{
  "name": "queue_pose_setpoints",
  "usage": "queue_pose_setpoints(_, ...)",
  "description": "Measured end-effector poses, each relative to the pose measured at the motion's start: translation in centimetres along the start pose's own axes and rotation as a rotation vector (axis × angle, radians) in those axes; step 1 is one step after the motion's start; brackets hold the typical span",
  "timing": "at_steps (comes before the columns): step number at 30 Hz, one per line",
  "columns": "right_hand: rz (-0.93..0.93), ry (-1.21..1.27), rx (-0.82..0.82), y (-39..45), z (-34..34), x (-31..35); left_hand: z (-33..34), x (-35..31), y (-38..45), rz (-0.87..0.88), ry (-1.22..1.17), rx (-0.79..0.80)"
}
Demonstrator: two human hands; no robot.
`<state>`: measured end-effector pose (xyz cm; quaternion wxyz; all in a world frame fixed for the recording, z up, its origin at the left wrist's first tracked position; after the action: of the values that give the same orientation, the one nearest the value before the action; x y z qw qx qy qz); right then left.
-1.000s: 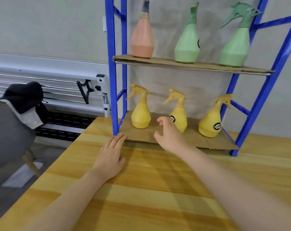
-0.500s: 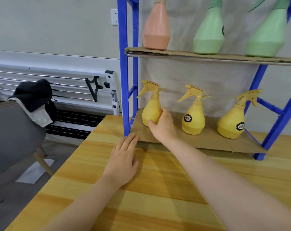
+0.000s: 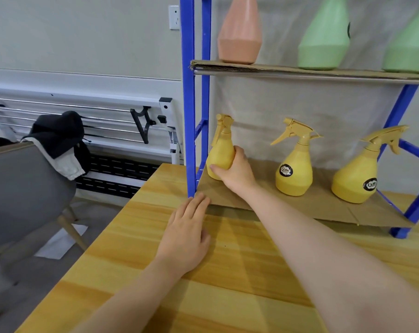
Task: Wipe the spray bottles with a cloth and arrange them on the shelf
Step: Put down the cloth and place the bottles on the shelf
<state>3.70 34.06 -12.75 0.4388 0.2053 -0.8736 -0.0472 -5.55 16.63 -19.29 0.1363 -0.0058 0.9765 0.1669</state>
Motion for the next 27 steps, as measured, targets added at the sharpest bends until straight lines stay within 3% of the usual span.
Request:
queue_pose_setpoints(14,0.019,-0.062,0.169,-1.5,-1.8,-0.2,-0.5,0.0,-0.3,-0.012,-0.068,-0.002)
queue_pose_setpoints(17,-0.083,-0.219,0.082,-4.4,-3.7,-0.3,-0.9,0.5,-0.3,-0.051,-0.134,-0.029)
queue_pose_setpoints(21,-0.373,-0.526,-0.131,-8.0,-6.9,-0.6,-1.4,0.2,-0.3,-0.047,-0.070,-0.030)
queue_pose_setpoints(27,-0.279,-0.425,-0.313,-10.1,-11.0,-3.8,-2.1,-3.5,0.0,0.025,-0.083,-0.042)
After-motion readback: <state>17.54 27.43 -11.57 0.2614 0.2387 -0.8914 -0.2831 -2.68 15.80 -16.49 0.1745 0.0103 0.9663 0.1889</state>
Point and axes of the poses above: each hand's wrist, its own y-axis towards the middle knuckle, its own z-axis out of the palm, x = y × z, the point moved 2 cm from there along y, towards the middle knuckle, and after that the axes turned 5 degrees about x, right-handed, at the moved point
